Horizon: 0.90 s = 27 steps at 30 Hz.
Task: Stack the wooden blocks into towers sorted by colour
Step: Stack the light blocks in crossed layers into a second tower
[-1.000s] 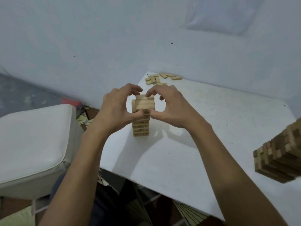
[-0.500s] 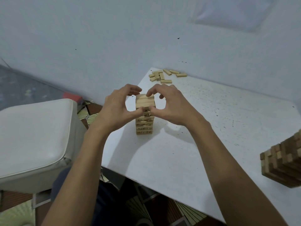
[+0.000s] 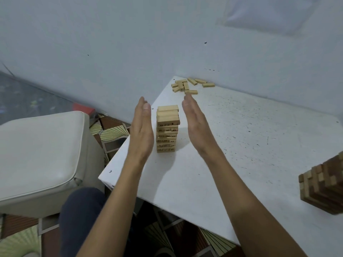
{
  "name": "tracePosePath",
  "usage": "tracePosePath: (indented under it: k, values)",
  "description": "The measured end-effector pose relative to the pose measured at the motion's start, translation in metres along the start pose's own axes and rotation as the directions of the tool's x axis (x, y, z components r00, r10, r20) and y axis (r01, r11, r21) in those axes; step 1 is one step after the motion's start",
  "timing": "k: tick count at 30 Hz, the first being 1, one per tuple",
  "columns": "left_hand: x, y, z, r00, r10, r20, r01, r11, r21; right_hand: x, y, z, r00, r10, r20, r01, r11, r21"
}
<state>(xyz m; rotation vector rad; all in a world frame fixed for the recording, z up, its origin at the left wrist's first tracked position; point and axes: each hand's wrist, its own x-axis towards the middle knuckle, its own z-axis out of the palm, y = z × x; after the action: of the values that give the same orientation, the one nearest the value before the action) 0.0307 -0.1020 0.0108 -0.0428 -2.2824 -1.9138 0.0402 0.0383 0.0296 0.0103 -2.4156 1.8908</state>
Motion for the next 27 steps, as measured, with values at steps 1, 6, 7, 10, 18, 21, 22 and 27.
tracePosePath:
  k: [1,6,7,10,18,21,22,27]
  values:
    - [-0.002,-0.003,0.007,0.999,-0.04,-0.022,0.038,0.996,-0.077,-0.002,0.002,0.007,0.999,0.029,-0.015,-0.029,0.999,0.037]
    - [-0.006,-0.003,0.025,0.995,-0.095,-0.009,0.091,0.976,-0.198,-0.003,0.008,0.028,0.997,0.06,-0.042,-0.051,0.981,0.189]
    - [-0.007,0.0,0.027,0.996,-0.09,-0.004,0.088,0.977,-0.192,-0.004,0.009,0.03,0.997,0.061,-0.042,-0.051,0.977,0.205]
    - [-0.008,0.006,0.028,0.996,-0.087,0.012,0.087,0.989,-0.121,-0.005,0.01,0.035,0.998,0.063,-0.031,-0.054,0.971,0.232]
    - [-0.006,0.002,0.028,0.995,-0.1,0.003,0.1,0.991,-0.092,-0.005,0.015,0.041,0.998,0.064,-0.009,-0.059,0.965,0.254]
    - [-0.005,0.002,0.029,0.995,-0.099,0.002,0.099,0.99,-0.102,-0.004,0.014,0.043,0.998,0.069,-0.008,-0.065,0.968,0.243]
    - [-0.005,0.003,0.029,0.995,-0.096,0.003,0.095,0.99,-0.105,-0.004,0.014,0.044,0.997,0.071,-0.009,-0.067,0.969,0.237]
    - [-0.005,0.001,0.025,0.997,-0.075,0.015,0.075,0.996,-0.037,-0.007,0.017,0.039,0.997,0.071,-0.032,-0.061,0.967,0.249]
